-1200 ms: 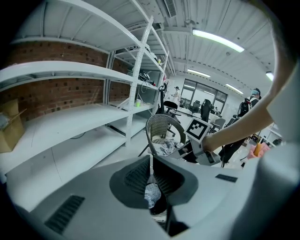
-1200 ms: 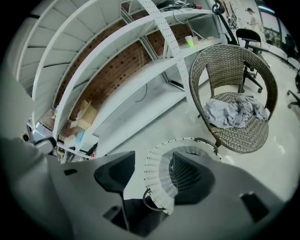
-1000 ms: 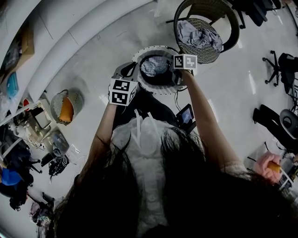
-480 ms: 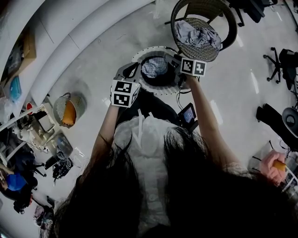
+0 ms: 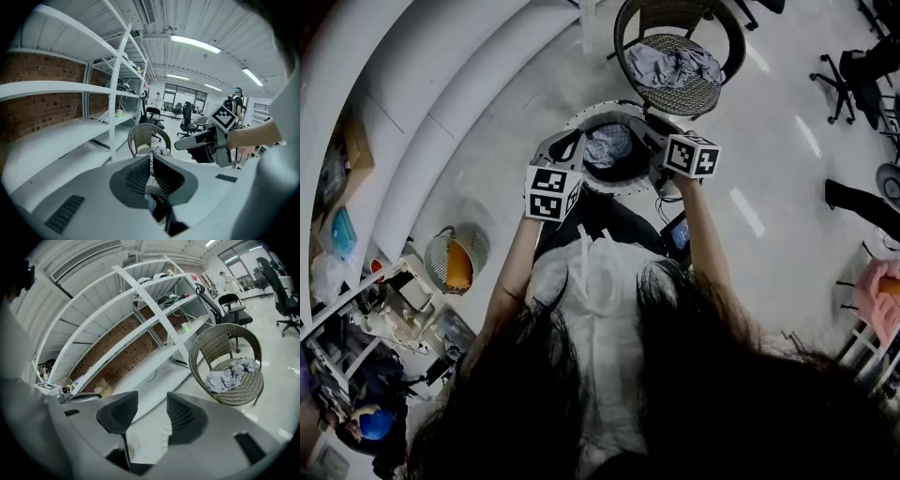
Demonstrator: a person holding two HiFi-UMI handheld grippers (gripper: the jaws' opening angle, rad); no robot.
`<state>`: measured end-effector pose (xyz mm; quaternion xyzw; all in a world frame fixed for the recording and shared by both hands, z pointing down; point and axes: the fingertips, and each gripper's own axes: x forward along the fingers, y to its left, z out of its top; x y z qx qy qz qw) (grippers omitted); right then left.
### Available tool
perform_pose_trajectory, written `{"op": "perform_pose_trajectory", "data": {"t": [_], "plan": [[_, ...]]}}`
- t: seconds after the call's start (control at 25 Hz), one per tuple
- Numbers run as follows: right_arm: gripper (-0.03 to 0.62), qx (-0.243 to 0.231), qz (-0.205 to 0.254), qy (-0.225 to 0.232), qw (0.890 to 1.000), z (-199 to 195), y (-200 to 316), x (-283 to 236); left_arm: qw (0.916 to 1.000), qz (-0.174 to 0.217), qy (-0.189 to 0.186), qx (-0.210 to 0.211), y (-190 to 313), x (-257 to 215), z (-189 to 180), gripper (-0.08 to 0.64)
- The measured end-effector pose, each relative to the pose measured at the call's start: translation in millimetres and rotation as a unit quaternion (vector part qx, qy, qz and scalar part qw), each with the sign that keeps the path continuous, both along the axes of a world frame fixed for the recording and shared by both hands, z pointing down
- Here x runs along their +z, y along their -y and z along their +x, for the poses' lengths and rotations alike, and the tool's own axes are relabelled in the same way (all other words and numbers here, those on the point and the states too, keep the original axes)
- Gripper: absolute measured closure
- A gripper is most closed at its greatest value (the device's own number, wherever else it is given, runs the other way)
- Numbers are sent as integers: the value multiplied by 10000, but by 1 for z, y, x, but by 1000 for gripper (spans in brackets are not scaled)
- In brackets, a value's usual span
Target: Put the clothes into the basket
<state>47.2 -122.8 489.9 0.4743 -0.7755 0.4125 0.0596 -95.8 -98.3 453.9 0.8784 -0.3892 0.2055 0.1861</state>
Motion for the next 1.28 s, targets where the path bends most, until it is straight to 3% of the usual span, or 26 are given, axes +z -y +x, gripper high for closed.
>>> {"op": "perform_pose_trajectory", "data": {"t": [0.32,0.72,0.88,1.04,1.28], "plan": [[448,372,347,-528,9973,3,-31,-14,9956,97,-91,929,-9,-4,30,529],[457,809,303,-673,9940,35,-53,-19,9897,118,-246,1405,-22,-8,66,529],[456,813,315,-744,9934,57,-46,-23,9899,122,-321,1376,-19,-9,83,529],[456,529,305,-1014,9930,82,-30,-26,9923,92,-357,1181,-9,-7,100,529],[456,0,322,-1425,9893,153,5,-20,9975,17,-355,604,12,3,144,529]]}}
